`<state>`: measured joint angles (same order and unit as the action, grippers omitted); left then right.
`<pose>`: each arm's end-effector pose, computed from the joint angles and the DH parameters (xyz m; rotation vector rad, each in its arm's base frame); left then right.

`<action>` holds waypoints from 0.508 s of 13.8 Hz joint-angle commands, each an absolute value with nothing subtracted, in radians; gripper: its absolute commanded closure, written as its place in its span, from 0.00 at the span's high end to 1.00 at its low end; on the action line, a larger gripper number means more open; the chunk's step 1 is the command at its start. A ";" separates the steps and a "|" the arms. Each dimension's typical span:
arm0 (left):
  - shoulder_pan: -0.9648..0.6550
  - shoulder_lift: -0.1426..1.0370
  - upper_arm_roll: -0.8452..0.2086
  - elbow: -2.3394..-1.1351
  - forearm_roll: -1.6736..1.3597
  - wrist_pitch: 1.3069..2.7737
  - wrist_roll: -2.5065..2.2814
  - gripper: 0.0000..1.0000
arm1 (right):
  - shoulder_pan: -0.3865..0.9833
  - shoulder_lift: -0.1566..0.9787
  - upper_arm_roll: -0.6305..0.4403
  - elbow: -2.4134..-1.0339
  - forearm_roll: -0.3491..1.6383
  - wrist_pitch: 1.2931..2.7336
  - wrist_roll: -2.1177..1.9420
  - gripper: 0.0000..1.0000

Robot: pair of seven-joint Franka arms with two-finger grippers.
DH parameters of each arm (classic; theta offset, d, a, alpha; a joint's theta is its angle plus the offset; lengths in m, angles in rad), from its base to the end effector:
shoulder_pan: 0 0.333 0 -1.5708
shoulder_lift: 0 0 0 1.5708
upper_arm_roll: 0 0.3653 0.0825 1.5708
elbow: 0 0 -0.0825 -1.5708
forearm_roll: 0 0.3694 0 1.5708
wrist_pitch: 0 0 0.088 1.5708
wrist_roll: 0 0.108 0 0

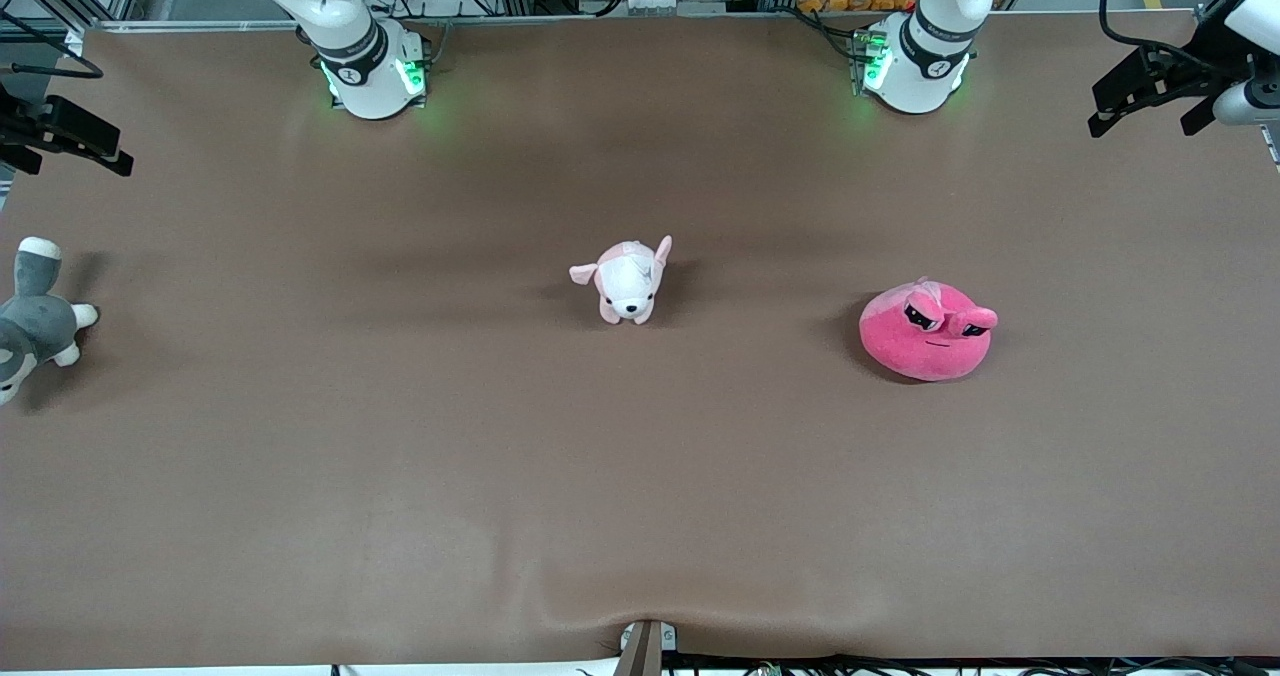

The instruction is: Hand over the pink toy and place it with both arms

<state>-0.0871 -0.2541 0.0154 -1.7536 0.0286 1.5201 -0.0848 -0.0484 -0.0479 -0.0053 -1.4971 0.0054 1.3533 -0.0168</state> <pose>0.4400 -0.0271 0.7098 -3.1183 -0.0224 -0.0350 0.4981 -0.0262 0.7126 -3.1285 0.0563 0.1498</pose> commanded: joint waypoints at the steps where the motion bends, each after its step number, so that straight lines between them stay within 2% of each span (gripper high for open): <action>1: -0.101 -0.275 0.023 -1.772 0.052 1.534 -0.101 1.00 | -0.046 -0.060 -0.006 -1.509 -0.005 1.353 -0.029 1.00; 5: -0.077 -0.155 0.021 -1.617 0.054 1.453 -0.083 1.00 | -0.043 -0.058 -0.006 -1.502 -0.005 1.362 -0.026 1.00; 7: -0.074 -0.137 0.023 -1.597 0.054 1.447 -0.075 1.00 | -0.041 -0.058 -0.006 -1.502 -0.005 1.376 -0.025 1.00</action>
<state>-0.0758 -0.1882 0.0237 -1.6701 0.0317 1.4869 -0.0838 -0.0482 -0.0478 -0.0050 -1.4997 0.0049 1.3672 -0.0210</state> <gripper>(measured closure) 0.000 0.000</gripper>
